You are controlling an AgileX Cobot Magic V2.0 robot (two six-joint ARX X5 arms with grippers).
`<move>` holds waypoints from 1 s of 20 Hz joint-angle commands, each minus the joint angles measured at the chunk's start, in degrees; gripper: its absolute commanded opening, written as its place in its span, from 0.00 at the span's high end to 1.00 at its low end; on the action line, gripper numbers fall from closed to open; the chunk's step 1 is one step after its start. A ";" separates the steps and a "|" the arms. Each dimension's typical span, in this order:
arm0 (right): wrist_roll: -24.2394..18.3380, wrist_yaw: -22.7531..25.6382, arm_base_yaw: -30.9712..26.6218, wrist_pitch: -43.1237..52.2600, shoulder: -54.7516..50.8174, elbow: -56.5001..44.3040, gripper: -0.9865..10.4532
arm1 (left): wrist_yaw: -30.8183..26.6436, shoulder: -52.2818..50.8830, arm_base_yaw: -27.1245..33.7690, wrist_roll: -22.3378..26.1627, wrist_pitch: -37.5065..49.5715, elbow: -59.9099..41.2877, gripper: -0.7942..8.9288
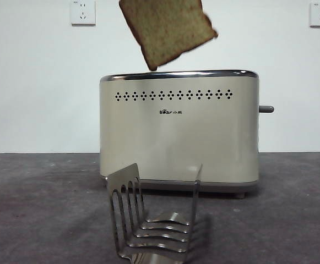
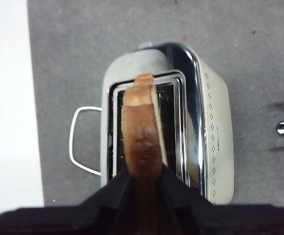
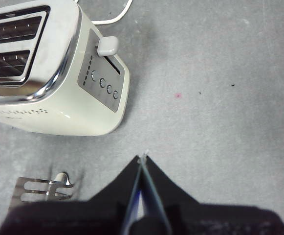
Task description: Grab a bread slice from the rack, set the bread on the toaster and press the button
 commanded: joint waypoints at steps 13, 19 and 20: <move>-2.78 1.70 0.02 -0.81 1.88 0.17 0.91 | -2.12 7.54 0.55 3.89 0.68 0.13 0.93; -2.82 1.90 0.02 -1.38 2.23 0.17 0.91 | -3.43 10.10 0.44 5.05 0.50 0.13 0.93; -2.82 1.90 0.02 -1.38 2.23 0.17 0.91 | -3.48 10.60 0.26 5.03 0.63 0.13 0.93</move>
